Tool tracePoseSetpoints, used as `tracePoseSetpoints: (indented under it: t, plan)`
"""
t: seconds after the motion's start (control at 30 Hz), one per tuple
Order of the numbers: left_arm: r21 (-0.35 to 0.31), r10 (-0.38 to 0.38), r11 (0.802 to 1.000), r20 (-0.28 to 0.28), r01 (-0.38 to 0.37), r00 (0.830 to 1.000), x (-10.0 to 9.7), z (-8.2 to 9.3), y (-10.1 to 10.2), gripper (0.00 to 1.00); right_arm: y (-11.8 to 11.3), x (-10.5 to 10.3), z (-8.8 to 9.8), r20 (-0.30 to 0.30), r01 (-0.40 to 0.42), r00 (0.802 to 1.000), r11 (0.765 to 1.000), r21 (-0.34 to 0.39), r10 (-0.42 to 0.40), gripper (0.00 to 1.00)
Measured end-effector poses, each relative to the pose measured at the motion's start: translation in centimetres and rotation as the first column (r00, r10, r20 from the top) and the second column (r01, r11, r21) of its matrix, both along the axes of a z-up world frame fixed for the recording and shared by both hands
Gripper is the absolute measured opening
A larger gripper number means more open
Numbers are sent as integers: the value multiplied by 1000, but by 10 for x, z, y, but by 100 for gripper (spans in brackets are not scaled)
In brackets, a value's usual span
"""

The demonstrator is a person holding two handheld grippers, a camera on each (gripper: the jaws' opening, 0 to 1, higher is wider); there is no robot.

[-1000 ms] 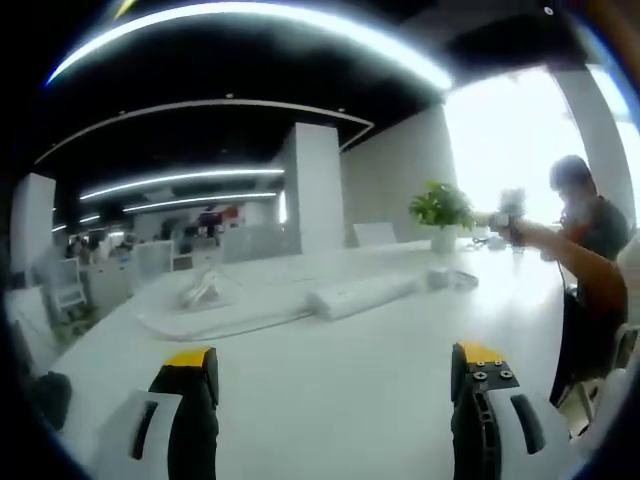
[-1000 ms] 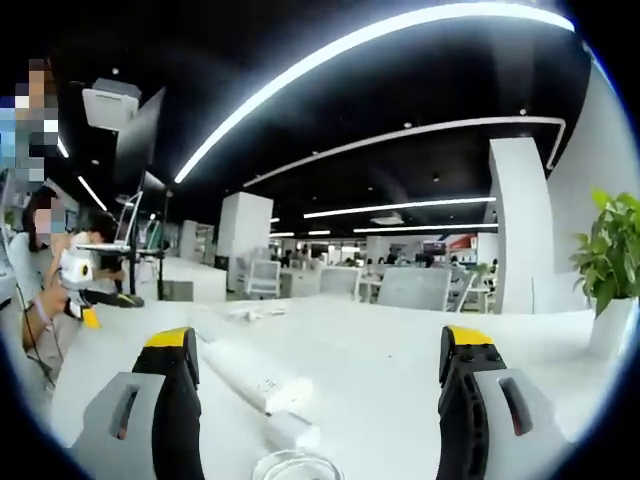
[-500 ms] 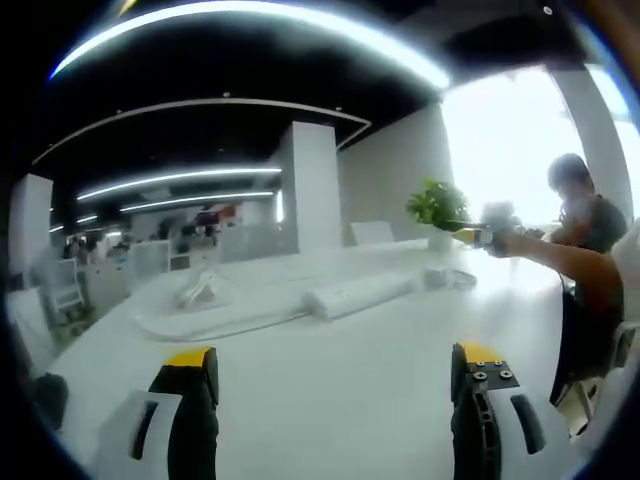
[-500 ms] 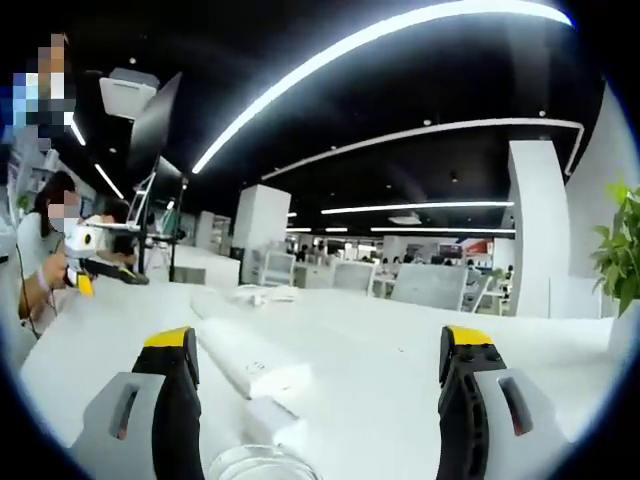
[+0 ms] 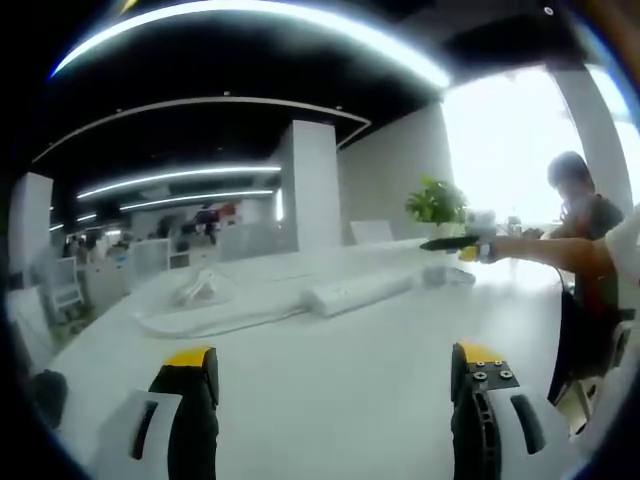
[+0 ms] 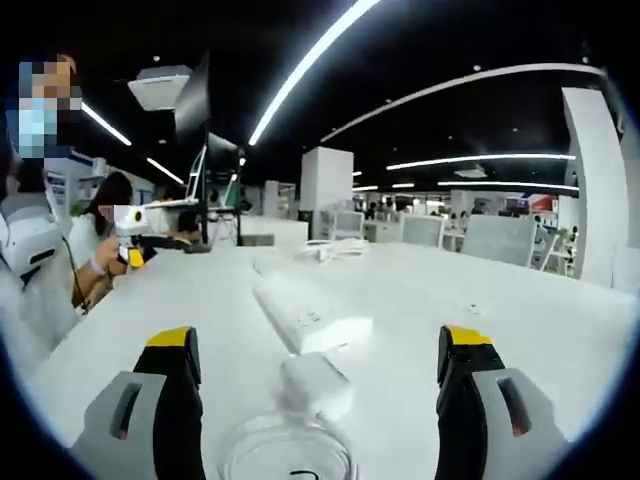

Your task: Straighten the power strip on the desk, plug the charger into it

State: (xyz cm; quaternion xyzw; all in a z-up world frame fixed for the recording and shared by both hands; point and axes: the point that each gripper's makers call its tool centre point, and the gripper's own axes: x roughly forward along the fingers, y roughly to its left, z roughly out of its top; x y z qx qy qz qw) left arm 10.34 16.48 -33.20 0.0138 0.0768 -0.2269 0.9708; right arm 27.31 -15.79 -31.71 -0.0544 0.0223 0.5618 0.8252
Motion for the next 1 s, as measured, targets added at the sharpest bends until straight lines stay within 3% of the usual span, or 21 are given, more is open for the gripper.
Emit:
tracePoseSetpoints:
  t: [0.27, 0.57, 1.0]
  plan:
    - [2, -1, 1000, 6, 1, 1000, 0, 2, -1, 99, 2, -9, -3, -20, -132, 991, 991, 34, 133, 93]
    - [3, -2, 1000, 2, 2, 1000, 0, 0, -2, 99, 7, -12, -10, -61, -219, 974, 976, 17, 220, 95]
    - [3, 11, 1000, 1, -11, 1000, -2, 1, 1, 99, 15, -18, -17, -71, -306, 950, 952, -15, 304, 98]
